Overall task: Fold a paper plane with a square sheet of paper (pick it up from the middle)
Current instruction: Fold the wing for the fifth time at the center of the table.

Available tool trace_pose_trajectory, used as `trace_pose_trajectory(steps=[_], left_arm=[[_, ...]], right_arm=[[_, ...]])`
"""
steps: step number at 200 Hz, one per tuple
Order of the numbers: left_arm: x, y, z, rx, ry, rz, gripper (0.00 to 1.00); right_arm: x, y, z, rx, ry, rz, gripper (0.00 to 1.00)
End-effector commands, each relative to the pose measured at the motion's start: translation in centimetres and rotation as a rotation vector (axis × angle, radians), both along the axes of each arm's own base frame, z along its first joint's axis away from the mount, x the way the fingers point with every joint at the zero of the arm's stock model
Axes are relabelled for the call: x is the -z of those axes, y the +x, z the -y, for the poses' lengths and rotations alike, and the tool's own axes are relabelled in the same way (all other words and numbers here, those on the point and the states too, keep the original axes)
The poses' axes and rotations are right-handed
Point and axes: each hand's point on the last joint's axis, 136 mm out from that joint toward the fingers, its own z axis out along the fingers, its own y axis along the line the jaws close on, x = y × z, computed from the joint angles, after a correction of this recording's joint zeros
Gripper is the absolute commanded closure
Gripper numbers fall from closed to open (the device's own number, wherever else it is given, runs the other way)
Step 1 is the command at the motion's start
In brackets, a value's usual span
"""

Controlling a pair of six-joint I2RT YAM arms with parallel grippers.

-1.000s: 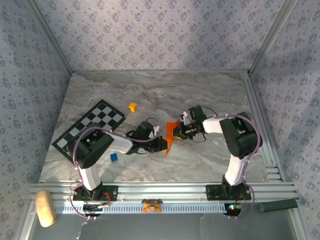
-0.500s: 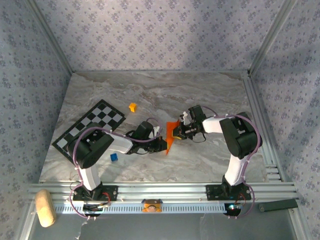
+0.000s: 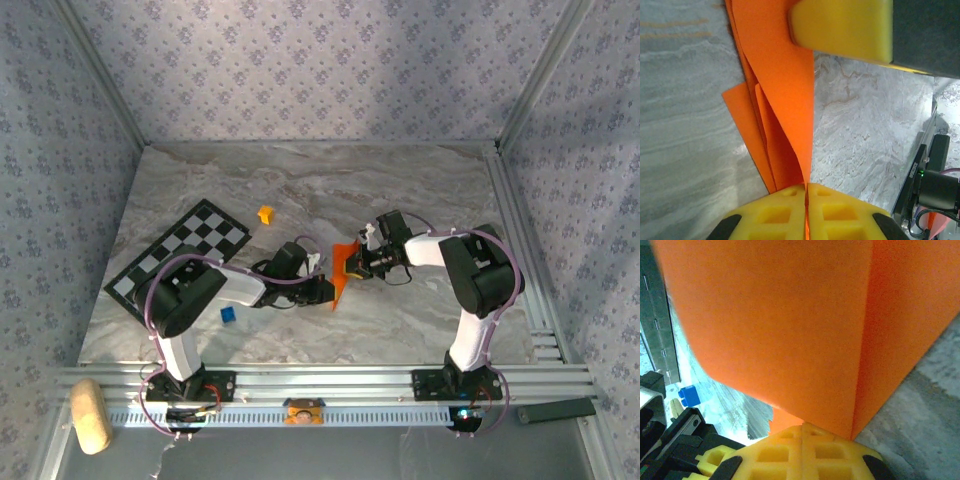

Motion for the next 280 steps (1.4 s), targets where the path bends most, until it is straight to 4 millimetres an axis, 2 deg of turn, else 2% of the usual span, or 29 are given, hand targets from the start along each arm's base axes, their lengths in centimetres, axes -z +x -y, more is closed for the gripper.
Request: trace_pose_trajectory(steps=[1,13,42,52,80,104,137,146,167,186,221,233,249,265,280], left_arm=[[3.5,-4.4,-2.9,0.064,0.143,-0.17,0.94],[3.4,-4.3,-3.0,0.062,0.146,-0.167,1.0],[3.4,-4.5,-3.2,0.067,0.159,-0.166,1.0],[3.4,-4.4,-3.2,0.066,0.16,-0.164,0.95],[3.3,-4.4,-3.2,0.071,0.163,-0.162,0.91],[3.2,-4.4,-3.1,0.082,0.159,-0.162,1.0],[2.9,-4.4,-2.9,0.094,0.156,-0.157,1.0],[2.8,-4.4,-2.9,0.096,0.158,-0.159,0.94],[2.8,-4.5,-3.0,0.101,0.163,-0.16,0.92],[2.7,-4.5,-2.9,0.105,0.162,-0.16,1.0],[2.7,-4.6,-3.2,0.101,0.172,-0.158,1.0],[2.7,-4.7,-3.2,0.101,0.174,-0.159,0.92],[2.5,-4.8,-3.2,0.109,0.169,-0.156,0.91],[2.4,-4.9,-3.2,0.113,0.167,-0.158,0.98],[2.3,-5.0,-3.1,0.12,0.164,-0.159,1.0]], right_arm=[[4.0,-1.5,2.7,0.047,-0.174,-0.082,0.95],[4.0,-1.5,2.7,0.047,-0.174,-0.083,0.95],[4.0,-1.6,2.8,0.047,-0.176,-0.082,0.95],[4.0,-1.6,2.8,0.046,-0.178,-0.083,0.95],[4.1,-1.6,2.8,0.046,-0.182,-0.083,0.95],[4.2,-1.7,2.8,0.044,-0.18,-0.086,0.95],[4.2,-1.8,2.9,0.044,-0.186,-0.085,0.95],[4.3,-1.8,3.0,0.044,-0.187,-0.087,0.95],[4.2,-1.8,3.0,0.046,-0.188,-0.086,0.95],[4.2,-1.8,3.1,0.048,-0.19,-0.084,0.95],[4.1,-1.7,3.1,0.052,-0.189,-0.081,0.95],[4.1,-1.7,3.1,0.052,-0.189,-0.083,0.95],[4.1,-1.6,3.1,0.053,-0.189,-0.081,0.95],[4.1,-1.6,3.1,0.051,-0.186,-0.082,0.95],[4.0,-1.6,3.0,0.05,-0.184,-0.081,0.95]])
